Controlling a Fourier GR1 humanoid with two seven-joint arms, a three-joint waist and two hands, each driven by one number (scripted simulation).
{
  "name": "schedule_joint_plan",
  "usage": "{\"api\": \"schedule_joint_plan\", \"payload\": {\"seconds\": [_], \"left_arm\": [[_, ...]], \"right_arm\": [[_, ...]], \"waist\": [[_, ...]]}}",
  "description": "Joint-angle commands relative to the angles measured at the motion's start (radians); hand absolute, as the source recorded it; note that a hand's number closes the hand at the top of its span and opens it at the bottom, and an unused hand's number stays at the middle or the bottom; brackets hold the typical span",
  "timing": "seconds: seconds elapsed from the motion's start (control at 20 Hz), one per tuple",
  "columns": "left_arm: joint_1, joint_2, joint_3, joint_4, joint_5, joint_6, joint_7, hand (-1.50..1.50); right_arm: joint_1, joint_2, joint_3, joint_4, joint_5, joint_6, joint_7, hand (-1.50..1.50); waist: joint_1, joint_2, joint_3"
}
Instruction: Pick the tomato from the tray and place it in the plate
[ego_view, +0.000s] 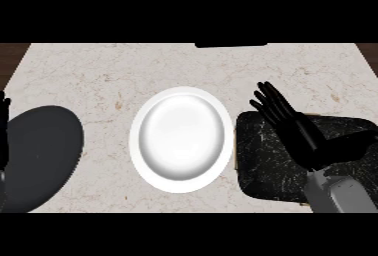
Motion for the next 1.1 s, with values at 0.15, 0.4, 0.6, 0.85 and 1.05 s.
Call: {"api": "schedule_joint_plan", "payload": {"seconds": [0.15,0.4,0.6,0.85,1.05], "left_arm": [[-0.090,-0.021,-0.117,-0.099,-0.004,-0.116,0.025,0.00],[-0.095,-0.045,-0.150,-0.097,0.023,-0.167,0.025,0.00],[-0.145,-0.038,-0.157,-0.160,0.060,-0.218,0.092,0.00],[-0.144,-0.046,-0.137,-0.087,0.058,-0.275,0.021,0.00],[-0.127,-0.093,-0.176,-0.205,-0.002,-0.217,0.118,0.00]], "right_arm": [[-0.090,-0.054,0.176,-0.136,0.109,0.251,-0.127,1.50],[-0.251,-0.308,0.178,-0.232,0.590,0.189,-0.150,1.50],[0.116,-0.144,0.253,-0.129,0.689,-0.063,-0.461,-1.50],[0.258,-0.116,0.209,-0.041,0.596,-0.089,-0.820,-1.50],[0.243,-0.146,0.112,-0.128,0.595,-0.089,-0.803,-1.50]], "waist": [[0.025,-0.030,-0.012],[-0.046,-0.073,-0.024],[0.002,-0.022,-0.009],[0.014,-0.019,-0.013],[0.028,-0.024,-0.014]]}}
